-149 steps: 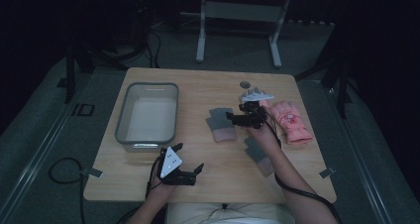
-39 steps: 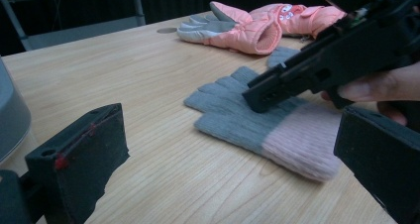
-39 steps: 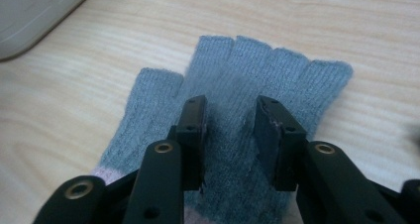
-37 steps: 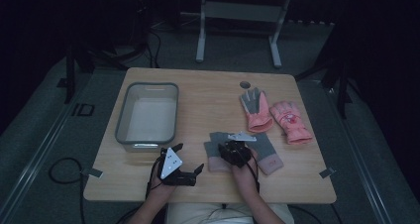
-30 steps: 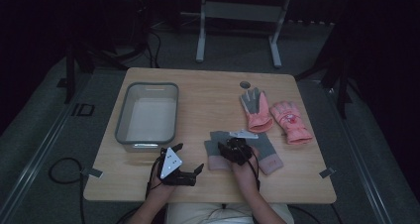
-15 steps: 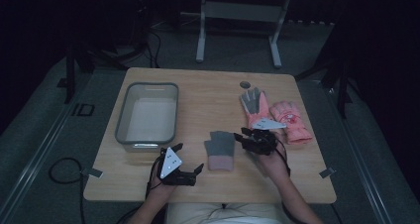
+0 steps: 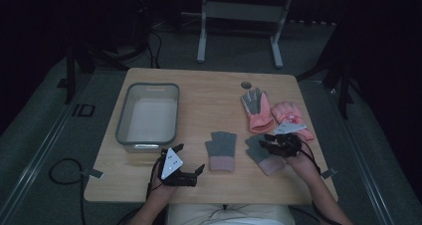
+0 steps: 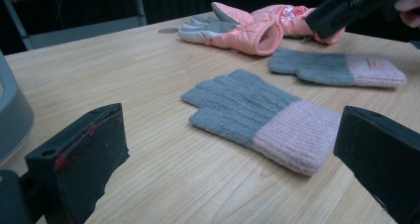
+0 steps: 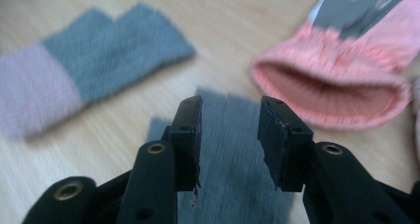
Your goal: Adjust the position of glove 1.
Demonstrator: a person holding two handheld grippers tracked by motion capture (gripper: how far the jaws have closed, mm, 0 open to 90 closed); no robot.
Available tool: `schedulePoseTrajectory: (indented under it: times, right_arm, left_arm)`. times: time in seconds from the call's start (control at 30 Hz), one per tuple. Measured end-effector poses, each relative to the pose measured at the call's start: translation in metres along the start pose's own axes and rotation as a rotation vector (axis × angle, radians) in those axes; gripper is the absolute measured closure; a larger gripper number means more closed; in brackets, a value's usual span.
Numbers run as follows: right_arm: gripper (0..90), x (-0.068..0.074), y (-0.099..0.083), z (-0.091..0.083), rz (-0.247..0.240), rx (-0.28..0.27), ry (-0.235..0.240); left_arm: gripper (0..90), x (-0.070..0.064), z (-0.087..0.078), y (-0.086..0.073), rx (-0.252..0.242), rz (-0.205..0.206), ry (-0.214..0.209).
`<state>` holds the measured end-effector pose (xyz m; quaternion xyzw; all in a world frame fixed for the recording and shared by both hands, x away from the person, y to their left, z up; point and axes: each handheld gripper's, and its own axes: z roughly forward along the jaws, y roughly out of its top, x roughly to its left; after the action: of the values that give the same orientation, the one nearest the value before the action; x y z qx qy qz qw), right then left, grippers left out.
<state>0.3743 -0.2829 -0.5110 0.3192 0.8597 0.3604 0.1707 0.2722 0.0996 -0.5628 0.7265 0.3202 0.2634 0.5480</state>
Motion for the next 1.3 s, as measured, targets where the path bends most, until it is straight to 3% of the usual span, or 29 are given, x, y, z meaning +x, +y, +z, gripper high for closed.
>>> schedulePoseTrajectory:
  times: [0.17, 0.27, 0.43, 0.53, 0.73, 0.77, 0.83, 0.93, 1.03, 1.13, 1.17, 1.3]
  right_arm:
    - [60.7, -0.003, -0.014, 0.011, -0.033, 0.057, 0.022]
    - [60.1, -0.007, -0.019, 0.016, 0.006, 0.07, 0.063]
    - [59.8, -0.011, -0.024, 0.022, 0.045, 0.08, 0.078]
    - [60.9, -0.011, -0.024, 0.023, 0.041, 0.082, 0.074]
    - [67.7, -0.007, -0.027, 0.024, 0.057, 0.064, 0.056]
    - [75.1, -0.006, -0.027, 0.024, 0.088, 0.057, 0.042]
    - [78.7, -0.007, -0.028, 0.024, 0.138, 0.047, 0.04]
    - [83.4, -0.006, -0.028, 0.023, 0.16, 0.045, 0.035]
    - [85.3, 0.0, -0.023, 0.019, 0.162, 0.055, 0.013]
    - [85.7, 0.005, -0.019, 0.013, 0.168, 0.032, 0.017]
    - [85.9, 0.012, -0.011, 0.001, 0.19, 0.002, 0.011]
    - [86.0, 0.022, -0.001, -0.014, 0.21, -0.036, -0.002]
  left_arm:
    - [0.0, 0.0, 0.0, 0.0, -0.001, 0.001, 0.0]
    - [0.0, 0.0, 0.0, 0.0, -0.003, 0.001, 0.0]
    - [0.0, 0.0, 0.0, 0.0, -0.003, 0.0, -0.001]
    - [0.0, 0.0, 0.0, 0.0, -0.002, -0.002, -0.003]
    - [0.0, 0.0, 0.0, 0.0, -0.003, 0.0, -0.003]
    - [0.0, 0.0, 0.0, 0.0, -0.002, 0.001, -0.002]
    - [0.0, 0.0, 0.0, 0.0, -0.004, 0.0, -0.002]
    - [0.0, 0.0, 0.0, 0.0, -0.002, -0.001, -0.001]
    - [0.0, 0.0, 0.0, 0.0, -0.003, -0.002, -0.002]
    - [0.0, 0.0, 0.0, 0.0, -0.004, -0.002, -0.003]
    - [0.0, 0.0, 0.0, 0.0, -0.002, -0.001, -0.002]
    - [0.0, 0.0, 0.0, 0.0, -0.005, 0.001, -0.001]
